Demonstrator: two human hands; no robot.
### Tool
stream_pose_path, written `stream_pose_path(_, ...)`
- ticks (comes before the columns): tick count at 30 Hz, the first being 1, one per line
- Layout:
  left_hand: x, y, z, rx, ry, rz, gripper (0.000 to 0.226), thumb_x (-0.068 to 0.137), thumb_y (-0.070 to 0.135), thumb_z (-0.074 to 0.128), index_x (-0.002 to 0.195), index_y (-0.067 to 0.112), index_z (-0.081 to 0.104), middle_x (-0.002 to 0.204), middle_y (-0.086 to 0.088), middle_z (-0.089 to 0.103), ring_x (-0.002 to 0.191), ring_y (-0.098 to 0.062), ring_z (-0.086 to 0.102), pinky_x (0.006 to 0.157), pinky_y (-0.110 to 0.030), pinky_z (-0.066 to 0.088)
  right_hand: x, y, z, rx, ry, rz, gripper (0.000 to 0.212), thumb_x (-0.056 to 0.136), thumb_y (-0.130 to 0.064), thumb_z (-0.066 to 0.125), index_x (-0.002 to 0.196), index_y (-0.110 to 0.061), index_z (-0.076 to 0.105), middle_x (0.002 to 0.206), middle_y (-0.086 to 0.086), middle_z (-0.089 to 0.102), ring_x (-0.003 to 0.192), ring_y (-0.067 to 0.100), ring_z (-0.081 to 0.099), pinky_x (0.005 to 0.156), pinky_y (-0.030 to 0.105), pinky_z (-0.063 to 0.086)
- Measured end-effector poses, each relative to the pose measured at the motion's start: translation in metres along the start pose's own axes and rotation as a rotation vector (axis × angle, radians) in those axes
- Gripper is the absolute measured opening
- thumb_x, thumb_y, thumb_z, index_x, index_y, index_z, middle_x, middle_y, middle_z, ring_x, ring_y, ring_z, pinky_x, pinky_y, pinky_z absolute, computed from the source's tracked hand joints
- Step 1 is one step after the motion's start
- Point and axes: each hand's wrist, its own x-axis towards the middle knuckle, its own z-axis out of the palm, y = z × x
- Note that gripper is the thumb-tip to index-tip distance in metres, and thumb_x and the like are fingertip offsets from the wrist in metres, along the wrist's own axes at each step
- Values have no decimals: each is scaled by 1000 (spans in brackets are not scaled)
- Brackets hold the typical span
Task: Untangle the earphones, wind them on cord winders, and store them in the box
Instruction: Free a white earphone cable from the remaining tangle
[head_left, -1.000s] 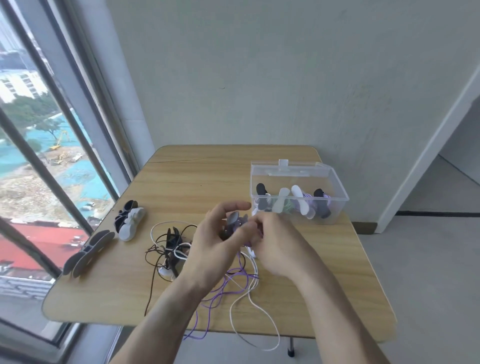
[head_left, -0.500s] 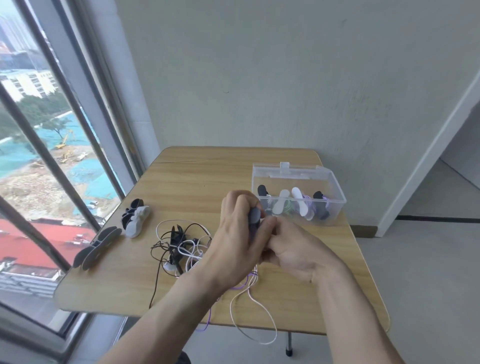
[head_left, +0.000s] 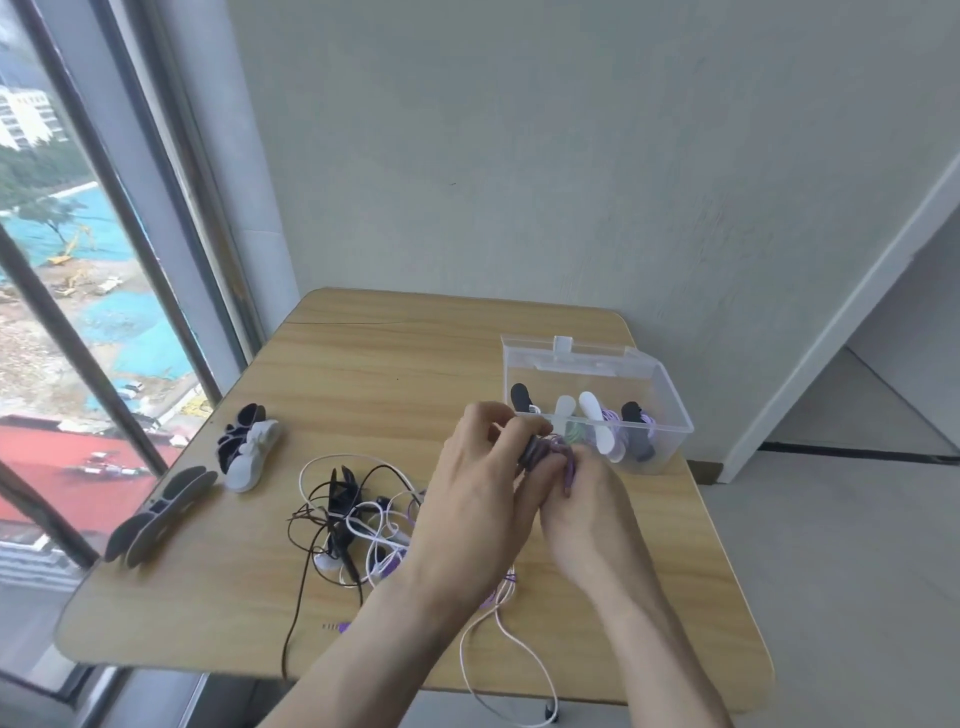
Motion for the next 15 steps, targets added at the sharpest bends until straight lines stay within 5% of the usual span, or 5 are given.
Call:
stream_pose_path(4, -1, -7, -14, -116, 80, -58, 16, 90, 31, 71, 103, 22, 68, 99, 12, 51, 76, 5, 53, 70, -3, 37, -4, 6, 17, 13, 187, -59, 12, 99, -22, 50, 95, -18, 61, 87, -1, 64, 79, 17, 57, 66, 27, 42)
stream_pose_path(11, -3, -12, -6, -106, 121, -164, 10, 88, 21, 74, 96, 20, 67, 98, 10, 54, 72, -5, 57, 64, -19, 46, -2, 10, 25, -83, 360, -173, 6, 96, -16, 60, 98, -14, 65, 83, -5, 60, 72, 2, 51, 68, 4, 35)
stream_pose_path(15, -2, -3, 0, -78, 167, -156, 16, 93, 29, 58, 108, 30, 57, 110, 11, 51, 77, -7, 59, 63, -24, 48, 0, 8, 32, -105, 378, -228, 17, 99, -19, 53, 83, -18, 61, 73, -3, 56, 64, 10, 41, 59, 20, 30)
